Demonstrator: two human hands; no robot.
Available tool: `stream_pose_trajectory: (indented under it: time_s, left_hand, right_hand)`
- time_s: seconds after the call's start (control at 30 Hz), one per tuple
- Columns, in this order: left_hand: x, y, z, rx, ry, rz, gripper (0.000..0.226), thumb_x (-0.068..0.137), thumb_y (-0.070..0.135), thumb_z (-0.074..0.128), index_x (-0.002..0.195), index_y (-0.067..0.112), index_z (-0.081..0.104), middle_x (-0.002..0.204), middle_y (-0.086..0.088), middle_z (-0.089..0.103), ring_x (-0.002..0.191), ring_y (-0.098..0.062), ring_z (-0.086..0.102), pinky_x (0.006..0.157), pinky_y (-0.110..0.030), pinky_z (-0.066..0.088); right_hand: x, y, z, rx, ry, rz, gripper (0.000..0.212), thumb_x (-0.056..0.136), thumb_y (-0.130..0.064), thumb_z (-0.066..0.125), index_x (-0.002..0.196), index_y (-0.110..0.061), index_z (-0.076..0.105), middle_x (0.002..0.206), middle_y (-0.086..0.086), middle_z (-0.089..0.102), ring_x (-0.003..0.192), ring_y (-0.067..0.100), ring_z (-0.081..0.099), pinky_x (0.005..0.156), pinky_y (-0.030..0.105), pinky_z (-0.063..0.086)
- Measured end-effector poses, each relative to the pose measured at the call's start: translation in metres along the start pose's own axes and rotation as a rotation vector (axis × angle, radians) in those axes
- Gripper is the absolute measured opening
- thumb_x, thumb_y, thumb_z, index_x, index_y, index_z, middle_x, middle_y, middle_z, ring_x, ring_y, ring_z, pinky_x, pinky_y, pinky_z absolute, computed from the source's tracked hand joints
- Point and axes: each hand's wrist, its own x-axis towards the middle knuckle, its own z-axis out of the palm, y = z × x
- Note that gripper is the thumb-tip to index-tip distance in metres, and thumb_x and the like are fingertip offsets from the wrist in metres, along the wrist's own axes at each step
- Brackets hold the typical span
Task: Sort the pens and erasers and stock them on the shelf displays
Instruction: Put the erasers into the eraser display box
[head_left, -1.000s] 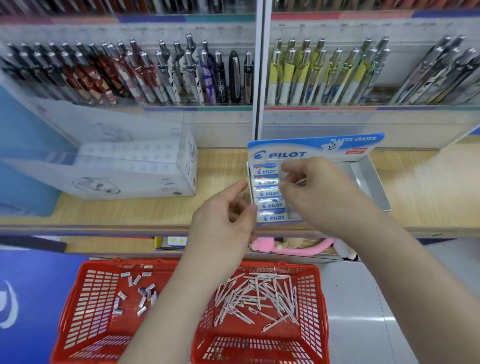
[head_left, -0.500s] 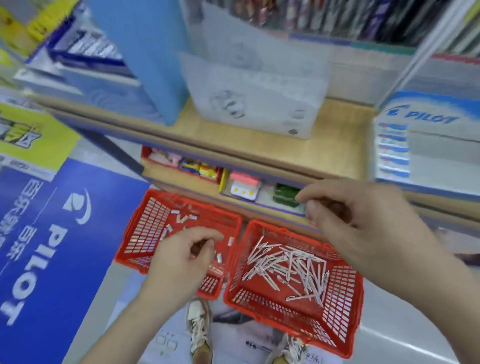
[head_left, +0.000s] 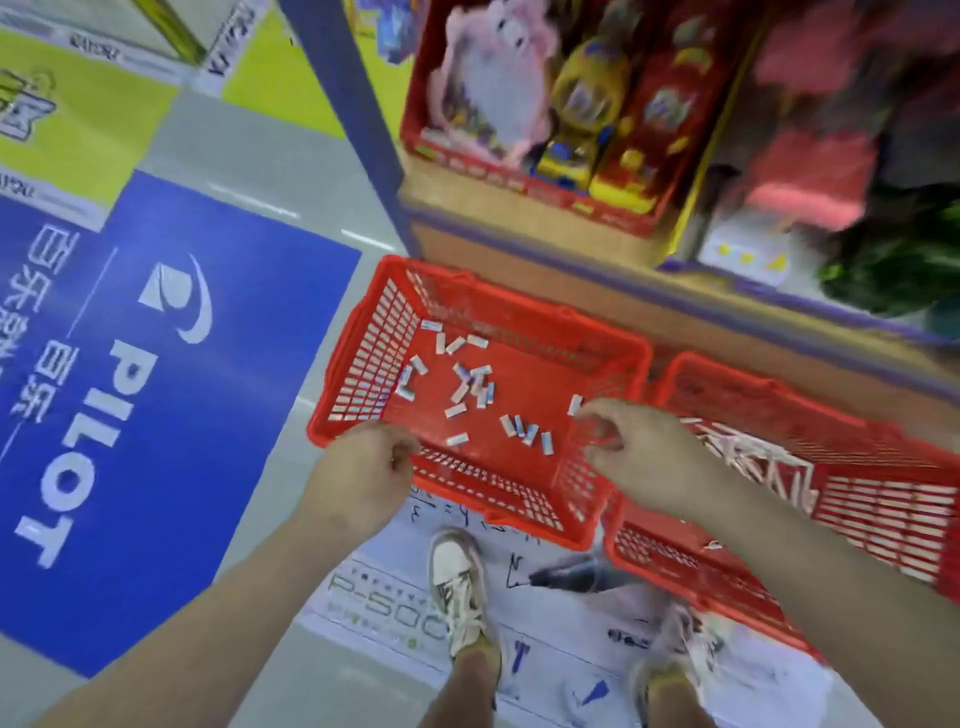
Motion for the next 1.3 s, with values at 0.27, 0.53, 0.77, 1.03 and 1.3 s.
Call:
stream_pose_trajectory:
  time_s: [0.27, 0.53, 0.77, 1.03, 1.3]
  left_hand:
    - [0.145, -0.071, 0.136, 0.103, -0.062, 0.091, 0.038, 0.079, 0.014, 0.056, 0.115, 0.022, 0.063, 0.109, -0.008, 0.064, 0.106, -0.026, 0.059, 0.087, -0.03, 0.044]
    - [0.268, -0.079, 0.254, 0.286, -0.191, 0.135, 0.079, 0.084, 0.029, 0.064, 0.147, 0.025, 0.017, 0.131, -0.018, 0.044, 0.118, -0.035, 0.046, 0.096, -0.04, 0.04]
    - [0.307, -0.101, 0.305, 0.212, -0.036, 0.183, 0.046, 0.078, 0.015, 0.058, 0.118, 0.029, 0.041, 0.118, -0.015, 0.044, 0.1, -0.04, 0.05, 0.089, -0.043, 0.042]
    - [0.284, -0.093, 0.26, -0.798, -0.231, -0.403, 0.017, 0.08, 0.024, 0.067, 0.095, 0.018, 0.062, 0.079, -0.004, 0.06, 0.06, -0.017, 0.058, 0.041, -0.02, 0.047]
    - [0.205, -0.043, 0.168, -1.551, -0.501, -0.391, 0.021, 0.09, 0.036, 0.049, 0.093, 0.023, 0.065, 0.089, -0.002, 0.067, 0.071, -0.017, 0.061, 0.063, -0.027, 0.053]
  right_hand:
    - [0.162, 0.06, 0.157, -0.029, -0.03, 0.23, 0.061, 0.08, -0.025, 0.067, 0.136, -0.022, 0.042, 0.122, 0.015, 0.056, 0.111, 0.031, 0.055, 0.087, 0.031, 0.043]
    - [0.263, 0.13, 0.273, 0.036, -0.096, 0.531, 0.102, 0.074, -0.043, 0.077, 0.149, -0.035, 0.009, 0.148, 0.025, 0.012, 0.136, 0.041, 0.026, 0.111, 0.043, 0.032]
    - [0.284, 0.137, 0.309, 0.035, 0.25, 0.383, 0.042, 0.07, -0.019, 0.072, 0.102, -0.033, 0.05, 0.11, 0.008, 0.045, 0.096, 0.036, 0.054, 0.083, 0.038, 0.049]
    - [0.276, 0.117, 0.264, 1.027, 0.255, 0.641, 0.023, 0.073, -0.005, 0.051, 0.06, -0.022, 0.06, 0.066, 0.004, 0.055, 0.058, 0.019, 0.049, 0.047, 0.022, 0.035]
    - [0.199, 0.03, 0.176, 1.519, -0.033, 0.417, 0.031, 0.086, 0.005, 0.043, 0.083, -0.019, 0.062, 0.076, 0.007, 0.062, 0.063, 0.017, 0.057, 0.048, 0.019, 0.041]
